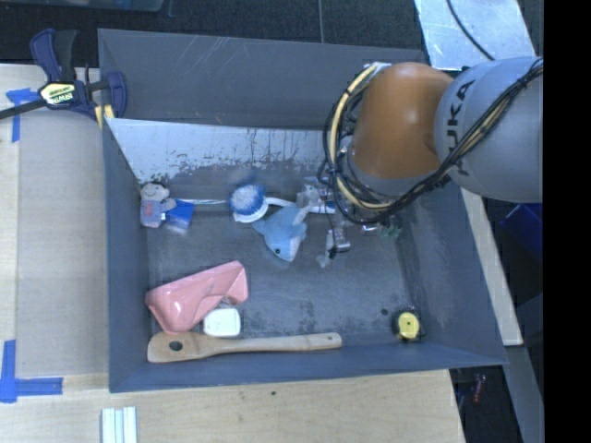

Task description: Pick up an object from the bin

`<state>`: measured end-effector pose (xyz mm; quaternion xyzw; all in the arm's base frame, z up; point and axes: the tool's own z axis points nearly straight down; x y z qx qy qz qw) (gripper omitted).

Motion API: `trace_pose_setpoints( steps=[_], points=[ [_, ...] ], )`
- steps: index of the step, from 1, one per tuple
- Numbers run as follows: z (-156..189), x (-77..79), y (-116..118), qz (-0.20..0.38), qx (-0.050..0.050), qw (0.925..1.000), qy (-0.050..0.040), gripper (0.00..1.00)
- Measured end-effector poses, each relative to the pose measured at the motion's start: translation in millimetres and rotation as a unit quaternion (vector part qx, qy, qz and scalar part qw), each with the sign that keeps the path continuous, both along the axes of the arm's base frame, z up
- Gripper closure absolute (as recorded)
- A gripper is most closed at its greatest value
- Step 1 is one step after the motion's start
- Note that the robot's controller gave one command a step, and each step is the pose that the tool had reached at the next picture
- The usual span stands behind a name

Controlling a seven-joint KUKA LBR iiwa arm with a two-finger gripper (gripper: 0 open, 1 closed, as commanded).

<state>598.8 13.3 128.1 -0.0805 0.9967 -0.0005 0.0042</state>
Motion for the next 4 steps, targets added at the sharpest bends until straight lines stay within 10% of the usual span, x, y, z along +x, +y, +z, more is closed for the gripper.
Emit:
trace_pose_setpoints(
  steps=[1,2,3,4],
  points=[
    [15,9.7,9,0.095,-0.001,0.9954,-0.0023,0.0],
    [1,22.5,47,0.22,-0.001,0.9755,-0.0002,0.0],
    [-50,34.3,37,0.235,-0.003,0.9718,-0.0141,0.0],
    [-52,28.6,37,0.336,-0.005,0.9419,-0.0117,1.0]
  ],
)
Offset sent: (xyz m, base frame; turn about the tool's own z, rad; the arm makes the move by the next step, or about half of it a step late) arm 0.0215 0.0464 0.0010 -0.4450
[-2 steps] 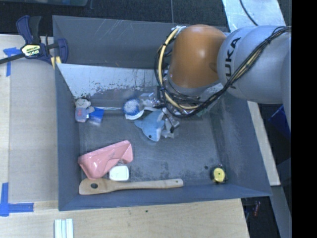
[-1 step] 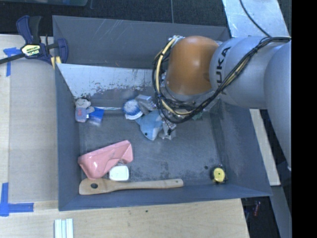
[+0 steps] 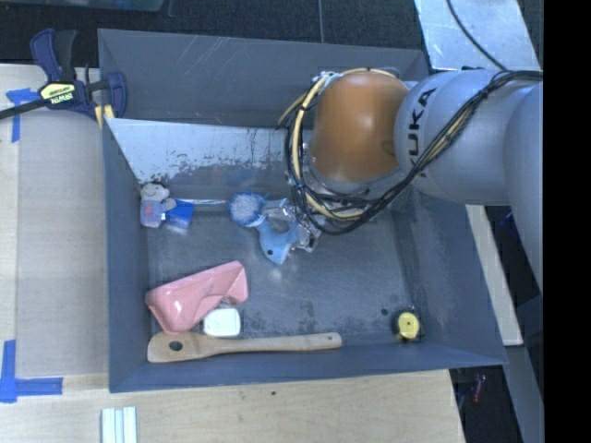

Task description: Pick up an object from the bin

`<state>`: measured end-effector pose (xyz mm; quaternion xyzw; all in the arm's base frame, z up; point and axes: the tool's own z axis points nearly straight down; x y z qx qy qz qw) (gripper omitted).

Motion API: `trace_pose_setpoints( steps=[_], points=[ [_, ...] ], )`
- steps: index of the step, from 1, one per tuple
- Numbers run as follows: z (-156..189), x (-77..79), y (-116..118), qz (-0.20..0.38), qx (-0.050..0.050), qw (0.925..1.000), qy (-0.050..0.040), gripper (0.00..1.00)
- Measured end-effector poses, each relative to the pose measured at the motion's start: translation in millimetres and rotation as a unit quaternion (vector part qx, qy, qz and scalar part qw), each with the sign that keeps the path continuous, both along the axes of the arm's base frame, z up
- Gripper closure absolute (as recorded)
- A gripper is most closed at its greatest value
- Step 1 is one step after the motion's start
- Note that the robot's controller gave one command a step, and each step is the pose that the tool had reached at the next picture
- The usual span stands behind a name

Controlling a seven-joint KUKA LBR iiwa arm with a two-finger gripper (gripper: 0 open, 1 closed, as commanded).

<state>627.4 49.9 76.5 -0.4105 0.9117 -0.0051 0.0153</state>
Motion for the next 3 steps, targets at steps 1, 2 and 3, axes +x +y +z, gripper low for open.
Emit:
trace_pose_setpoints(
  steps=[1,2,3],
  points=[
    [0,0.0,0,0.0,0.0,1.0,-0.0001,1.0],
    [10,-0.1,0,-0.001,0.0,1.0,-0.0009,1.0],
    [23,-0.1,0,-0.002,0.001,1.0,-0.0016,1.0]
  ],
)
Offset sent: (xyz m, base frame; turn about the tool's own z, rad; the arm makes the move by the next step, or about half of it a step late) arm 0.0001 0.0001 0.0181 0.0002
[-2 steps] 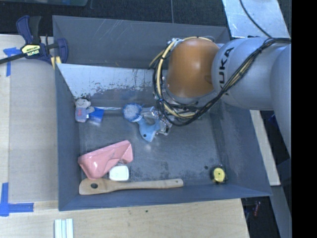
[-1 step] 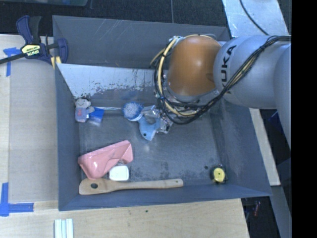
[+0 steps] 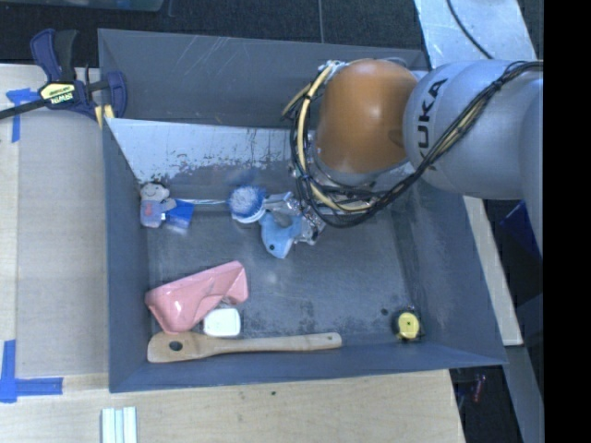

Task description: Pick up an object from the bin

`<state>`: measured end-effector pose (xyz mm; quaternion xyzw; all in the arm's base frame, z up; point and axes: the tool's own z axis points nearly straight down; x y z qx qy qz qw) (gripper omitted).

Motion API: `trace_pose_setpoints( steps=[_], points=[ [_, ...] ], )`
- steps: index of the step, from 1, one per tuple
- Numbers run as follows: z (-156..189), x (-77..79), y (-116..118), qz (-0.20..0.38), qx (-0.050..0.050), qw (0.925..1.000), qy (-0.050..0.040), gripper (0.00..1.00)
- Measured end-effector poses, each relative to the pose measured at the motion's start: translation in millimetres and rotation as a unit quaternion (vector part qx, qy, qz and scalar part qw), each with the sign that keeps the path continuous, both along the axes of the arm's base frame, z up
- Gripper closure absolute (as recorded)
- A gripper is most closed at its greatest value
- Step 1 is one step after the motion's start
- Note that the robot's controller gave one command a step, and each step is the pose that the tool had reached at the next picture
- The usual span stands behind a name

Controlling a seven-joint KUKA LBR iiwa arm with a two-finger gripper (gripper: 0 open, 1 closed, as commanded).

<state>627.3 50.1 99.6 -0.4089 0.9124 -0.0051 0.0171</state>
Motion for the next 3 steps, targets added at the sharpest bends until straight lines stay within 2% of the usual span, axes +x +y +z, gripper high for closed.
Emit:
trace_pose_setpoints(
  steps=[1,2,3],
  points=[
    [24,-1.2,0,-0.001,0.0,1.0,0.0023,1.0],
    [46,0.6,0,-0.002,0.001,1.0,-0.0012,1.0],
    [73,-0.1,0,-0.003,0.001,1.0,0.0002,1.0]
  ],
)
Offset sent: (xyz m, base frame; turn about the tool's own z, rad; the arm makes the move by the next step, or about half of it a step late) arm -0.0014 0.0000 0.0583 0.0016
